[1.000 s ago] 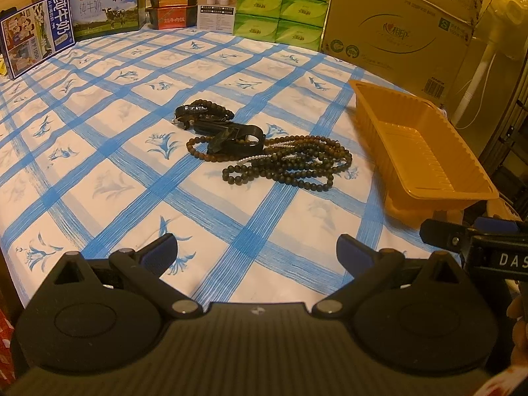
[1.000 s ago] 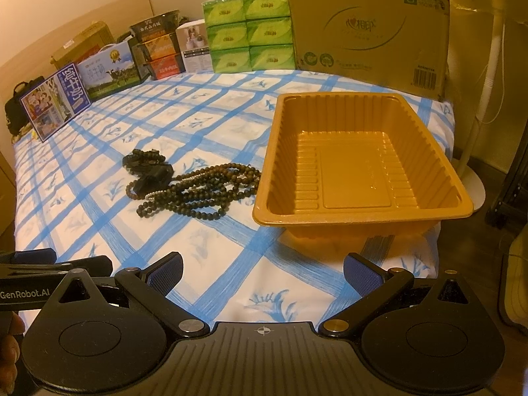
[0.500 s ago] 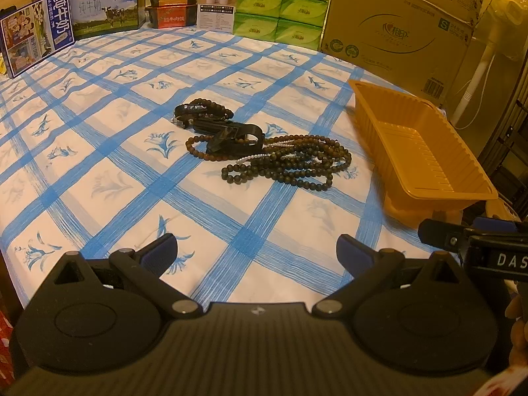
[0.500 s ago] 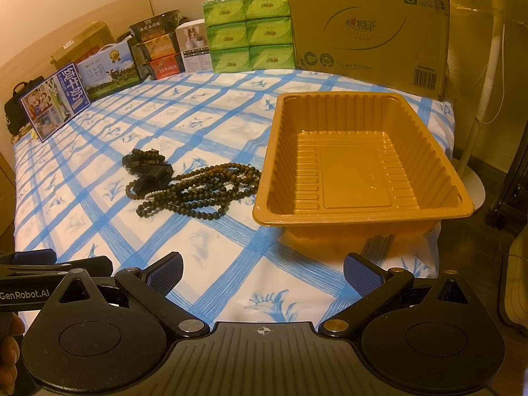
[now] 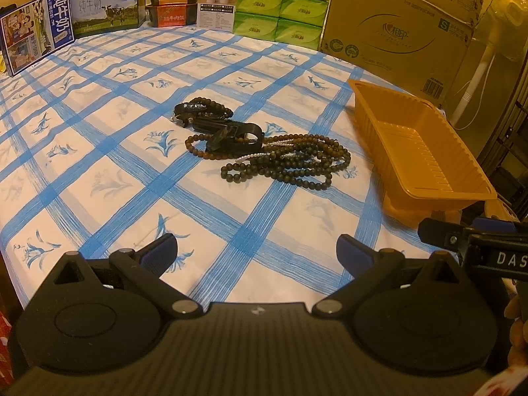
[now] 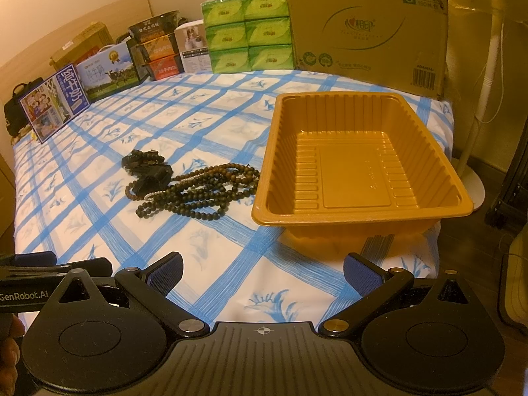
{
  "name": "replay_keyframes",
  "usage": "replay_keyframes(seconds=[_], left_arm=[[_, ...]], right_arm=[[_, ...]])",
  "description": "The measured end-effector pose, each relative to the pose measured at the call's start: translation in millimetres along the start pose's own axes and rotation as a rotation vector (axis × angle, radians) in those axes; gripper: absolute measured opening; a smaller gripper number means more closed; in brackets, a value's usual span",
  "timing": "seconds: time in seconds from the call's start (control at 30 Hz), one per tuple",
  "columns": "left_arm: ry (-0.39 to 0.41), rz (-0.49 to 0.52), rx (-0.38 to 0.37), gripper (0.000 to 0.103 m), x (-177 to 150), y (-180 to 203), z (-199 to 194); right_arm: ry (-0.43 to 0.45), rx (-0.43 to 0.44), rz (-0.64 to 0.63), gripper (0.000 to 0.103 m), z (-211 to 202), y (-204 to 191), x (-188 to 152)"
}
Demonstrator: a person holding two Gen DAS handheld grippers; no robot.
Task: Organize jewelry
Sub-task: 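Grasp the orange tray rim with the right tool and lift it while the left tool approaches the beads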
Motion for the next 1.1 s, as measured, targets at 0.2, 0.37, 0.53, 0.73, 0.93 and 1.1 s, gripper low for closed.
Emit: replay_keyframes(seconds=[0.2, 0.37, 0.53, 0.73, 0.93, 1.1], left_arm=[[-0.002, -0.003, 0.0, 0.102, 0, 0, 0], [-0.002, -0.002, 0.0, 0.102, 0, -1, 0], [-0.002, -0.003, -0.001, 0.102, 0, -1, 0], [-0.005, -0.007, -0.009, 0.102, -1, 0, 0], [-0.005, -0.088, -0.067, 0.101, 0, -6, 2], [0.006, -0.174, -0.127, 0.101, 7, -18, 6]], right_arm=[[0.0, 0.001, -0.001, 0.103, 0, 0, -1], [0.0, 0.0, 0.0, 0.103, 0, 1, 0], [0.001, 0.001, 0.0, 0.103, 0, 1, 0], [0.002, 0.001, 0.001, 0.103, 0, 1, -1], [0.092, -0.018, 0.073, 0.102, -11, 18, 4], [0.239, -0.06, 0.135, 0.102, -31, 39, 9]])
Point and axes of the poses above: each gripper's, at about its wrist camera, not at the fingertips, and z roughly the way its jaws point, y to its right, x to its top, the point moved 1 cm from there along z, roughly the way its jaws point, and after that the axes turned 8 degrees about x, right-handed, at the moved point
